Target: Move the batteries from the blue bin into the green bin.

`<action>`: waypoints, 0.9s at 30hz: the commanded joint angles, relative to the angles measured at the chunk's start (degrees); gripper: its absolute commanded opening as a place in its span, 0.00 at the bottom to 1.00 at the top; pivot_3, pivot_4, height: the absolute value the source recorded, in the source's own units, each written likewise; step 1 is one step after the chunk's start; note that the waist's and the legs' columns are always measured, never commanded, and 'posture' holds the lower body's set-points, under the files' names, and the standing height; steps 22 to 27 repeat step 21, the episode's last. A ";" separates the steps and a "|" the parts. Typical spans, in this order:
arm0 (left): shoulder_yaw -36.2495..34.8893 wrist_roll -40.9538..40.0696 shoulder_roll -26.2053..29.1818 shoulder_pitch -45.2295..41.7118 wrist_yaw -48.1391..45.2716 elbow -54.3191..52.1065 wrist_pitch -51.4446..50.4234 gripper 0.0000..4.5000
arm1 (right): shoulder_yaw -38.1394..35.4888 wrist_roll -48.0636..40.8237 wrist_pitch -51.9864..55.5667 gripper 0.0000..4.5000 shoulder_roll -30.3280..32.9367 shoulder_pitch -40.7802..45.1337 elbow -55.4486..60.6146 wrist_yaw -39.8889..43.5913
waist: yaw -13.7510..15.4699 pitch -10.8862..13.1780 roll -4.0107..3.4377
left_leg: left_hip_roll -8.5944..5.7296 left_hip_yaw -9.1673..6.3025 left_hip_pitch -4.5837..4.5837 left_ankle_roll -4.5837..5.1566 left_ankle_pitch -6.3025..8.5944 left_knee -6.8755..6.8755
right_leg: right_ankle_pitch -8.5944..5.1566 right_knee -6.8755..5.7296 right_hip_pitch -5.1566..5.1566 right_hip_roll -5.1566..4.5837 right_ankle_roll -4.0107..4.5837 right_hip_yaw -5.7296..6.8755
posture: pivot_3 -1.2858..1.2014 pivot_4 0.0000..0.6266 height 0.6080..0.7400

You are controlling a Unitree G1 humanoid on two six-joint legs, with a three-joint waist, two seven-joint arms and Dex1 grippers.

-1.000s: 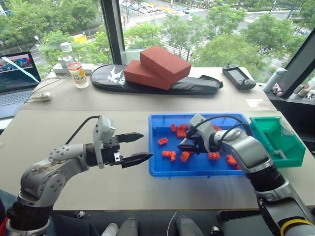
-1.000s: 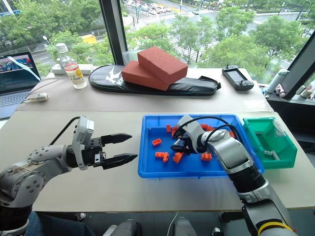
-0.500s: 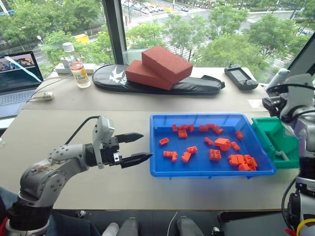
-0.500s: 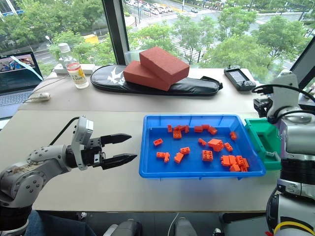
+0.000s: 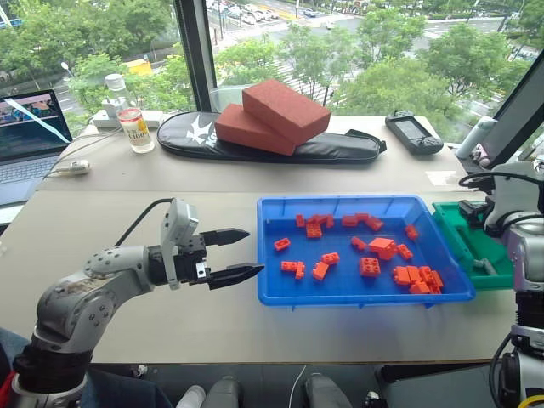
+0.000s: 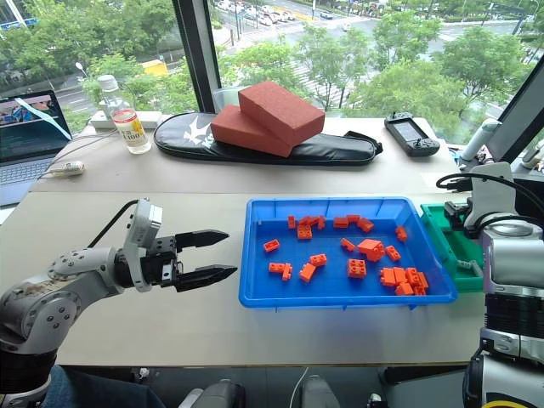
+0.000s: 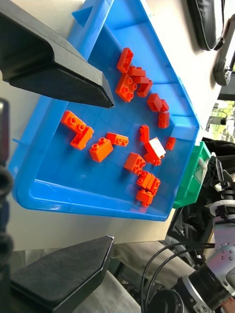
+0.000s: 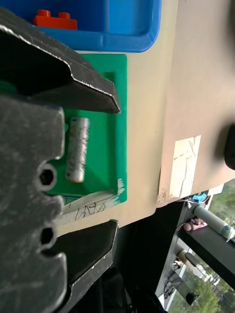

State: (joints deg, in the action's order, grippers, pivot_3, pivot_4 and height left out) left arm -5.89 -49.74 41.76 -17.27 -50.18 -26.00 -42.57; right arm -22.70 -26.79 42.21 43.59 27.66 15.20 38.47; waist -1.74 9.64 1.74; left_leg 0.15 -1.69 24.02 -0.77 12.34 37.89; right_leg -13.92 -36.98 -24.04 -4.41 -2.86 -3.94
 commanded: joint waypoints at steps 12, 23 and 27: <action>-0.90 -0.51 -0.75 -1.36 -0.09 -0.36 0.52 1.00 | 0.01 -6.42 -8.87 0.99 6.33 -23.04 12.46 18.70 | 0.36 0.00 0.00 | 0.04 0.13 -0.20 -0.01 -0.01 0.01 | -0.01 -0.07 0.04 0.04 0.00 -0.09 | 0.52 0.24 1.00; -0.70 -0.35 -1.18 -1.78 0.13 0.12 0.49 1.00 | 1.03 -6.67 -9.37 0.99 6.50 -22.87 12.31 18.06 | 0.68 0.00 0.00 | 0.01 0.13 -0.19 -0.01 -0.01 0.01 | -0.01 -0.05 0.06 0.02 -0.01 -0.09 | 0.52 0.24 1.00; -0.70 -0.35 -1.18 -1.78 0.13 0.12 0.49 1.00 | 1.03 -6.67 -9.37 0.99 6.50 -22.87 12.31 18.06 | 0.68 0.00 0.00 | 0.01 0.13 -0.19 -0.01 -0.01 0.01 | -0.01 -0.05 0.06 0.02 -0.01 -0.09 | 0.52 0.24 1.00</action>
